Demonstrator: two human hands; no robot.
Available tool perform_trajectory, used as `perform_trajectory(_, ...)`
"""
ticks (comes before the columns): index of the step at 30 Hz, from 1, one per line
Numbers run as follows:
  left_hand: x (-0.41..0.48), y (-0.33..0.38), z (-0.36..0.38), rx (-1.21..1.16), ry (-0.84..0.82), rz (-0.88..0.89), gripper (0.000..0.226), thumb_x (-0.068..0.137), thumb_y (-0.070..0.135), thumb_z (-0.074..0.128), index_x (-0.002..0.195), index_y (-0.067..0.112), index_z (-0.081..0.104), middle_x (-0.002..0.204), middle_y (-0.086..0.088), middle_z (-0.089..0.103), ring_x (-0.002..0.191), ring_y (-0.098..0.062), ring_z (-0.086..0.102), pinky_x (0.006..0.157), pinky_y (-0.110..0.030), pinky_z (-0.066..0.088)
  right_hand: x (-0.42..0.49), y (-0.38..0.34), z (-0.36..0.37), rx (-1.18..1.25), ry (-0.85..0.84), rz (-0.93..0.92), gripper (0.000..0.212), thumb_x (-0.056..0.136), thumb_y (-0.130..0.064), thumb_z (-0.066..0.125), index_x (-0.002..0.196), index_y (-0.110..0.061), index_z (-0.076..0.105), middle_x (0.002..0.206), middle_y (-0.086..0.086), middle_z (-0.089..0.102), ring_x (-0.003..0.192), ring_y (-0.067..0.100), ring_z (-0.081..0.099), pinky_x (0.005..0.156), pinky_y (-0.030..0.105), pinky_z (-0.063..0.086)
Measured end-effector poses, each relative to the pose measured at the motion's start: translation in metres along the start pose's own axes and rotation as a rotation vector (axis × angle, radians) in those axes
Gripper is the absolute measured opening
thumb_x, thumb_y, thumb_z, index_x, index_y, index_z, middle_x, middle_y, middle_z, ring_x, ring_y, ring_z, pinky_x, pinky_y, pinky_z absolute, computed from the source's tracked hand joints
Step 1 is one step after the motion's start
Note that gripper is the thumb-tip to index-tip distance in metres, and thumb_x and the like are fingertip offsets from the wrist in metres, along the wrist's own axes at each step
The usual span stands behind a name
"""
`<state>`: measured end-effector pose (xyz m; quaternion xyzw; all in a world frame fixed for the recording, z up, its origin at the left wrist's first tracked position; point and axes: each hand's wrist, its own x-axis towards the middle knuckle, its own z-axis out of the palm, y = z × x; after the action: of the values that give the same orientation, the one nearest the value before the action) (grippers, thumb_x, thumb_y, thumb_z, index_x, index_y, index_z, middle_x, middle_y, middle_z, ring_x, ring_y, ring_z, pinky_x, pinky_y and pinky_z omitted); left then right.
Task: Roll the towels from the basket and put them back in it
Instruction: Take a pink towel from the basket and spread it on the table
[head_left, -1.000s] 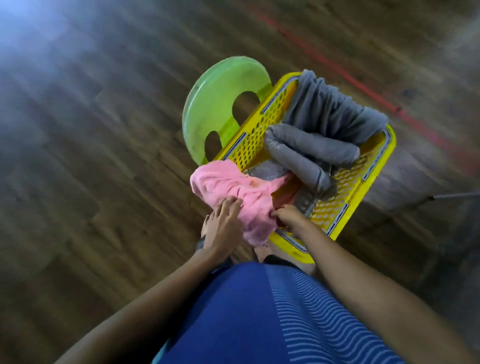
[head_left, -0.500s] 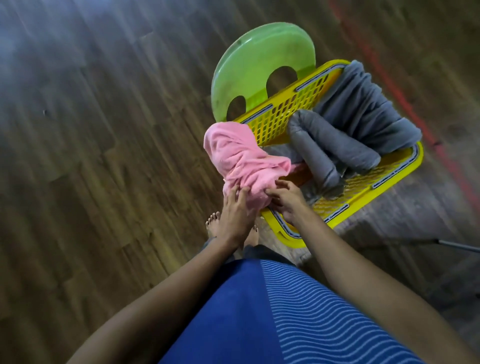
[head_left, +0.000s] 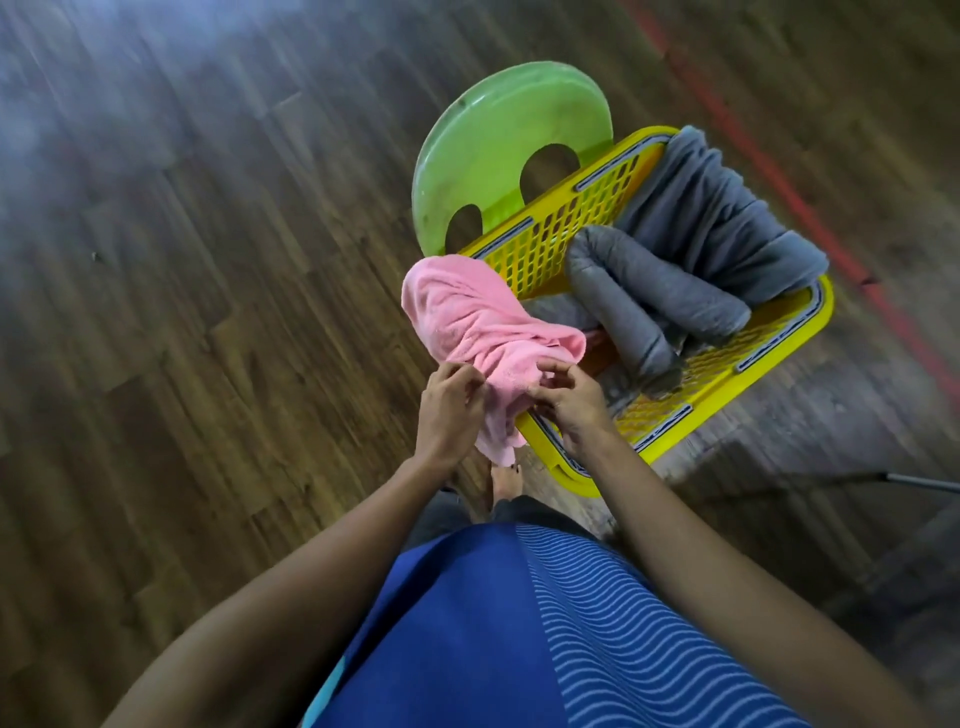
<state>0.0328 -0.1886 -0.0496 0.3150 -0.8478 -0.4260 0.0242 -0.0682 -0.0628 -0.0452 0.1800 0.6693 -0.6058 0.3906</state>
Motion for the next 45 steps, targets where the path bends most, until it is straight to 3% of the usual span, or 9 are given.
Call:
perform_trajectory(7,0.021,0.009,-0.018,-0.042,0.077,-0.071,0.004,0.087,0.007,0.063,0.085,0.010,0.063,0.094,0.000,0.057,0.091,-0.021,0.055,0.070,-0.018,0.035,0.007,0.007,-0.022,-0.327,0.130,-0.045,0.039,0.068,0.009,0.073,0.096,-0.014,0.060,0.084,0.002,0.062,0.077,0.020,0.058,0.065,0.032,0.047)
perform_trajectory(12,0.008,0.004,-0.011,0.127,-0.123,0.334,0.007,0.080,0.019,0.061,0.077,0.012,0.061,0.085,0.007,0.057,0.083,-0.017,0.049,0.077,-0.034,0.042,0.013,0.015,-0.032,-0.559,0.151,-0.038,0.021,0.074,-0.003,0.071,0.090,-0.015,0.065,0.096,0.008,0.069,0.093,0.025,0.065,0.083,0.040,0.055)
perform_trajectory(14,-0.003,0.004,-0.001,0.147,-0.187,0.398,0.006,0.077,0.013,0.066,0.076,0.013,0.060,0.082,0.003,0.060,0.079,-0.017,0.049,0.074,-0.036,0.043,0.015,0.006,-0.031,-0.548,0.217,-0.084,0.007,0.081,-0.018,0.068,0.087,-0.015,0.066,0.090,0.005,0.070,0.086,0.023,0.065,0.080,0.037,0.053)
perform_trajectory(17,-0.011,0.004,0.007,0.164,-0.242,0.410,0.005,0.079,0.018,0.062,0.078,0.012,0.061,0.085,0.001,0.061,0.081,-0.020,0.051,0.075,-0.039,0.045,0.019,-0.010,-0.023,-0.360,0.111,-0.005,0.022,0.087,-0.032,0.066,0.075,-0.014,0.063,0.073,0.007,0.066,0.064,0.021,0.062,0.057,0.033,0.050)
perform_trajectory(23,-0.017,0.010,0.008,0.194,-0.252,0.436,0.024,0.082,0.032,0.050,0.081,0.012,0.064,0.093,-0.001,0.061,0.087,-0.023,0.052,0.075,-0.039,0.046,0.017,-0.014,-0.010,-0.428,-0.071,0.121,0.016,0.081,-0.009,0.075,0.094,-0.009,0.066,0.069,0.009,0.060,0.052,0.016,0.052,0.050,0.024,0.043)
perform_trajectory(30,0.032,0.019,0.007,0.413,-0.124,0.109,0.052,0.087,0.024,0.062,0.137,0.019,0.049,0.143,-0.012,0.042,0.132,-0.034,0.036,0.101,-0.051,0.038,0.012,-0.005,-0.024,-0.446,-0.087,0.079,0.015,0.081,0.004,0.066,0.079,-0.011,0.063,0.053,0.006,0.053,0.034,0.012,0.048,0.040,0.021,0.040)
perform_trajectory(33,0.058,0.022,0.006,0.474,-0.165,0.108,0.034,0.090,0.023,0.061,0.124,0.018,0.063,0.131,-0.008,0.056,0.123,-0.033,0.046,0.102,-0.048,0.037,0.008,-0.001,-0.033,-0.477,-0.094,0.064,0.020,0.079,0.007,0.062,0.080,-0.013,0.062,0.055,0.004,0.051,0.035,0.011,0.048,0.040,0.021,0.041)
perform_trajectory(37,0.081,0.029,-0.003,0.237,-0.031,-0.055,0.017,0.093,0.019,0.058,0.092,0.011,0.073,0.096,-0.006,0.071,0.086,-0.027,0.063,0.069,-0.031,0.040,0.010,0.003,-0.043,-0.560,-0.030,0.037,0.019,0.075,0.002,0.065,0.087,-0.012,0.064,0.063,0.003,0.057,0.047,0.018,0.053,0.052,0.033,0.050)
perform_trajectory(45,0.102,0.028,-0.020,-0.055,-0.013,-0.334,0.023,0.096,0.025,0.055,0.110,0.012,0.070,0.108,-0.007,0.069,0.099,-0.025,0.062,0.087,-0.036,0.049,0.013,-0.005,-0.034,-0.956,0.057,-0.139,0.036,0.073,-0.010,0.071,0.107,-0.010,0.062,0.106,0.013,0.057,0.095,0.029,0.057,0.080,0.031,0.044)
